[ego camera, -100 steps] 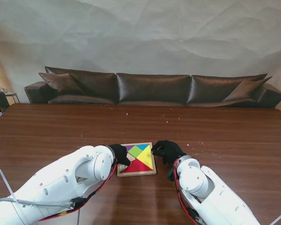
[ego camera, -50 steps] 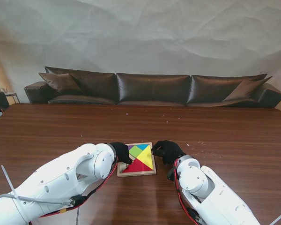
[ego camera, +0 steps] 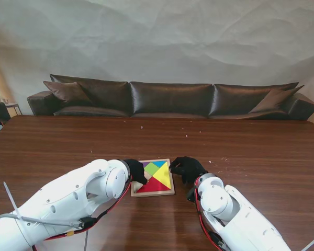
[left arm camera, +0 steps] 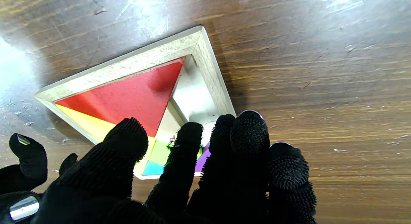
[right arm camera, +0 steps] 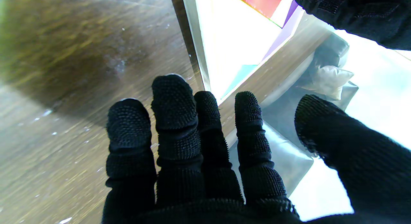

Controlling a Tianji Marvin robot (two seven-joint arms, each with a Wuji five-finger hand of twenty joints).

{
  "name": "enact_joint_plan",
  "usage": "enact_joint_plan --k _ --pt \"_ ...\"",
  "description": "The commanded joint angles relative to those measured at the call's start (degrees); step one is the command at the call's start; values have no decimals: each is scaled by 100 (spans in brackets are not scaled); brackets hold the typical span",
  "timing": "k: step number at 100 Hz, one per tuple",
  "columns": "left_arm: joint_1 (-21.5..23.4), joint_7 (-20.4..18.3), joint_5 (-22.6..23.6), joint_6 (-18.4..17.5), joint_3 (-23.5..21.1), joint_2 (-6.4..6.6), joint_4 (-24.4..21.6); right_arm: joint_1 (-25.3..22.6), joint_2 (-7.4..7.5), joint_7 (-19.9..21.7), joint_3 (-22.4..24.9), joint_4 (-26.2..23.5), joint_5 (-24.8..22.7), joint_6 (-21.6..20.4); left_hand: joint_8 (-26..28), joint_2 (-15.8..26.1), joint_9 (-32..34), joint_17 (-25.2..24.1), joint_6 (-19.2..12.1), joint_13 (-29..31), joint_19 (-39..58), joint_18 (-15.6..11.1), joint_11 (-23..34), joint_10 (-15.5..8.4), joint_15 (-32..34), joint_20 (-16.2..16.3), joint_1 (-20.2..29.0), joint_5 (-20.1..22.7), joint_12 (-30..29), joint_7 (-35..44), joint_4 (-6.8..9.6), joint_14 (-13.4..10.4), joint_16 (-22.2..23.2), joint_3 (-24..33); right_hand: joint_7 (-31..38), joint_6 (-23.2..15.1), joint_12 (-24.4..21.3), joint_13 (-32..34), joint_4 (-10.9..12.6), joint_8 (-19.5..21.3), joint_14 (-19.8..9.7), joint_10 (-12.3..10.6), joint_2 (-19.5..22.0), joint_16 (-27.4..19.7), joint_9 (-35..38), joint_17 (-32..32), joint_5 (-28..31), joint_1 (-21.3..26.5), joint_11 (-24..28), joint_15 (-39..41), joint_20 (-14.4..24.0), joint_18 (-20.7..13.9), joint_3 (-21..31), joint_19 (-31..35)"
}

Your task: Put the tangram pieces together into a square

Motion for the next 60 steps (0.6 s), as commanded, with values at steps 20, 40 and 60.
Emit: enact_joint_plan --k 20,40,60 --pt "-30 -213 110 20 17 38 13 1 -13 120 -34 10 9 -18 -19 250 -107 -113 145 -75 -21 -154 87 73 208 139 -78 -12 45 88 248 -70 63 -59 62 31 -60 -92 160 6 30 117 212 -27 -147 -769 27 -55 81 86 146 35 -108 184" --pt "-69 -263 204 12 73 62 59 0 -11 128 -35 12 12 -15 -33 254 -115 -117 159 -79 -30 -149 65 64 179 138 -93 -37 18 84 244 -52 47 -60 61 31 -62 -99 161 6 34 118 211 -24 -155 -780 30 -58 78 89 146 42 -112 180" --pt "-116 -367 357 33 98 100 33 -1 -8 137 -35 12 6 -20 -66 264 -122 -131 212 -97 -45 -152 13 64 143 131 -104 -86 -37 53 242 -52 34 -81 63 30 -63 -101 163 7 35 119 221 -25 -157 -779 28 -47 78 88 145 39 -112 179"
